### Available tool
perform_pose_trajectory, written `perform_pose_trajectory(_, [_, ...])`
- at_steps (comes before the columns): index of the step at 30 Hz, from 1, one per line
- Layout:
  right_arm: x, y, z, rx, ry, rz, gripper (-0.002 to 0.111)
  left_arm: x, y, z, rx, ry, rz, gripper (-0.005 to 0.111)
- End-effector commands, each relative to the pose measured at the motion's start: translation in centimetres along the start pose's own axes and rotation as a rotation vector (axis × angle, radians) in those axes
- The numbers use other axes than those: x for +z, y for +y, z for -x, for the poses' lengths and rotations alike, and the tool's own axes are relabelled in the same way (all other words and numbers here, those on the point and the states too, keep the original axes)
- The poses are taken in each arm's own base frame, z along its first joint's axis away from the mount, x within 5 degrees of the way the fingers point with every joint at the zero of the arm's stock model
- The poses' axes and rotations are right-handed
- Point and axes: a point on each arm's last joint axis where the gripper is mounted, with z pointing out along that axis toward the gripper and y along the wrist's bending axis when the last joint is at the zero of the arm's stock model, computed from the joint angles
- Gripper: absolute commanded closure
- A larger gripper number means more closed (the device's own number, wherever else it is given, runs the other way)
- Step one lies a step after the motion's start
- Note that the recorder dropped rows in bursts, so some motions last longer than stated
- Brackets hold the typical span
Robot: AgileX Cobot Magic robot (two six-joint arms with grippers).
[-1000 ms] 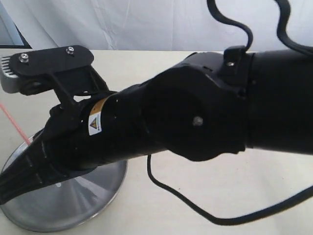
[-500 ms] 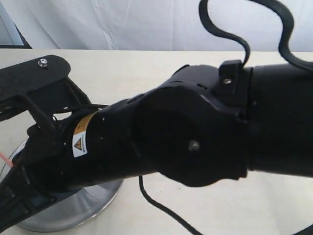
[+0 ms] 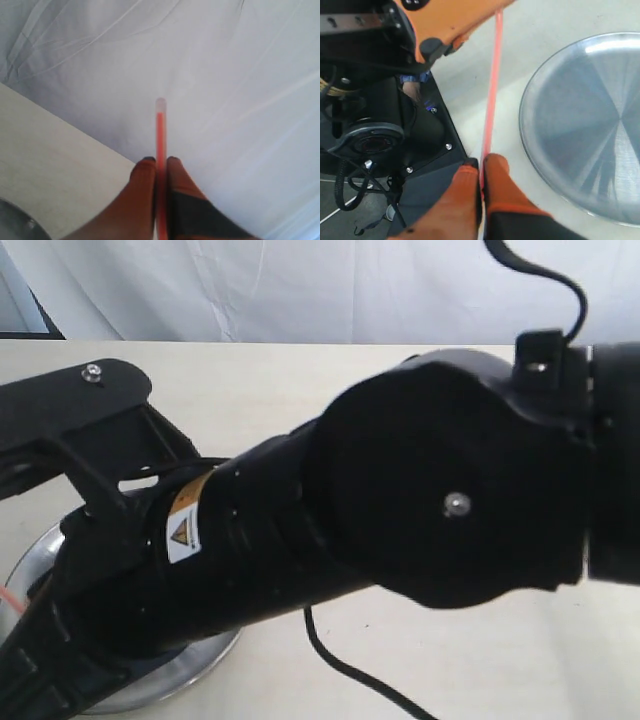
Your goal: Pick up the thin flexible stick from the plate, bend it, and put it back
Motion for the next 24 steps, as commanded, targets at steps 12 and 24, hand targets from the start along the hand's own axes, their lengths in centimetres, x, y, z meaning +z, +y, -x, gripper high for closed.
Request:
perform_pose_trajectory(12, [1.9, -0.7, 0.7, -0.016, -0.103, -0.041, 0.108, 0.0, -0.5, -0.1, -0.098, 0.004, -0.069, 0.106])
perform_pose_trajectory(24, [4.6, -1.7, 0.0, 0.009, -0.095, -0.071, 0.059, -0.1, -1.1, 0.0, -0.165, 0.009, -0.132, 0.106])
